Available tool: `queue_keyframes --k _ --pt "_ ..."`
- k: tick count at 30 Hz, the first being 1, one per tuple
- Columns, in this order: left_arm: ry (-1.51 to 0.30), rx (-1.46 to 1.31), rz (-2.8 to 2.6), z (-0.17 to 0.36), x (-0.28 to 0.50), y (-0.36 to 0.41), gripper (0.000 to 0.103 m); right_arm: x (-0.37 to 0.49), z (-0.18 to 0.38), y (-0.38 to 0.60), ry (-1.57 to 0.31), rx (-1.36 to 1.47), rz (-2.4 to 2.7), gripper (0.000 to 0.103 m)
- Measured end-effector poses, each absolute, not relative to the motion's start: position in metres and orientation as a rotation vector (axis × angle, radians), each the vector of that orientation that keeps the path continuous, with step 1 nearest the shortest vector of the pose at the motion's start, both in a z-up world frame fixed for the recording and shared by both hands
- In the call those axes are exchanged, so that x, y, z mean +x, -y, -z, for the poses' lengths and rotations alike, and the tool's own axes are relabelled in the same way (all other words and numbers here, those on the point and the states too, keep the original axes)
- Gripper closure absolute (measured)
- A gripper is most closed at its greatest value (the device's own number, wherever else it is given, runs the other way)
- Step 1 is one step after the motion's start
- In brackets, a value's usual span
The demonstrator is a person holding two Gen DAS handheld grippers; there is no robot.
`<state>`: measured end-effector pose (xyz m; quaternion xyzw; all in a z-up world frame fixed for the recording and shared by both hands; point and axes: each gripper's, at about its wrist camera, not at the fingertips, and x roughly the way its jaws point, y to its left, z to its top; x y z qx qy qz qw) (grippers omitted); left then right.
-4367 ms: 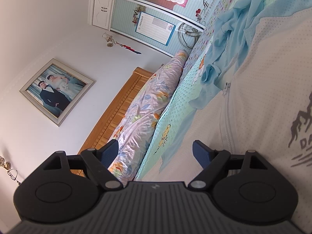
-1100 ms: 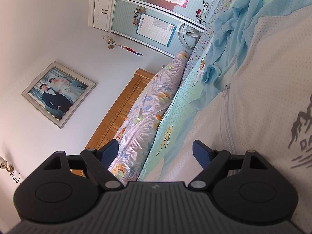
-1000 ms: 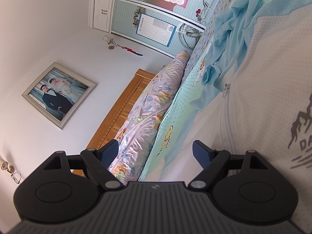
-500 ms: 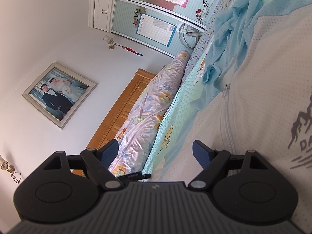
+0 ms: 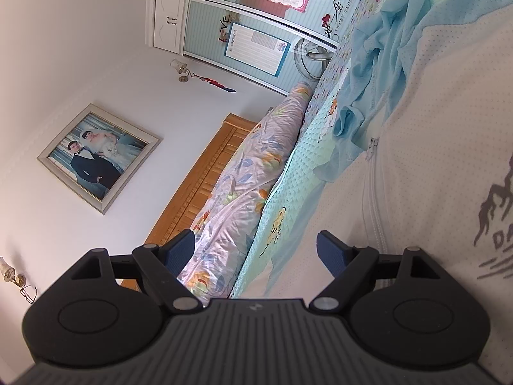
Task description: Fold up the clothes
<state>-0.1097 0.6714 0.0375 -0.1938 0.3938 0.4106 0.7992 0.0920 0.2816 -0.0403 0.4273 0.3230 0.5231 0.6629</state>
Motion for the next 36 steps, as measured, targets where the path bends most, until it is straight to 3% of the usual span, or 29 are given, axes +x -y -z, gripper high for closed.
queue_keyframes --k 5,8,11,15,19,20,22,23,24,32,36 --pt "-0.893 -0.477 -0.67 -0.022 -0.11 -0.612 0.02 0.092 0.036 -0.288 -0.734 0.972 -1.181 0.019" --pt "-0.896 -0.382 -0.698 -0.007 -0.109 -0.593 0.01 0.092 0.036 -0.291 -0.735 0.978 -1.181 0.019" --pt "-0.885 -0.367 -0.728 -0.02 -0.116 -0.588 0.01 0.092 0.036 -0.293 -0.735 0.981 -1.182 0.019" --pt "-0.87 -0.345 -0.767 -0.037 -0.125 -0.581 0.019 0.092 0.035 -0.296 -0.736 0.983 -1.181 0.019" --pt "-0.911 -0.36 -0.822 -0.027 -0.128 -0.595 0.011 0.091 0.033 -0.298 -0.735 0.982 -1.181 0.019" --pt "-0.948 -0.374 -0.822 -0.019 -0.127 -0.599 0.002 0.09 0.03 -0.299 -0.734 0.984 -1.182 0.019" --pt "-0.994 -0.403 -0.822 -0.012 -0.127 -0.603 0.004 0.089 0.029 -0.299 -0.733 0.992 -1.184 0.019" --pt "-0.972 -0.408 -0.822 -0.017 -0.129 -0.597 0.014 0.089 0.029 -0.3 -0.733 0.998 -1.185 0.019" --pt "-0.942 -0.409 -0.821 -0.022 -0.131 -0.589 0.017 0.089 0.029 -0.3 -0.734 1.004 -1.185 0.019" --pt "-0.752 -0.402 -0.664 -0.019 -0.136 -0.469 0.016 0.058 0.01 -0.272 -0.861 1.011 -1.175 0.019" --pt "-0.616 -0.488 -0.598 -0.019 -0.143 -0.408 0.012 0.016 -0.004 -0.218 -0.837 0.89 -1.133 0.013"
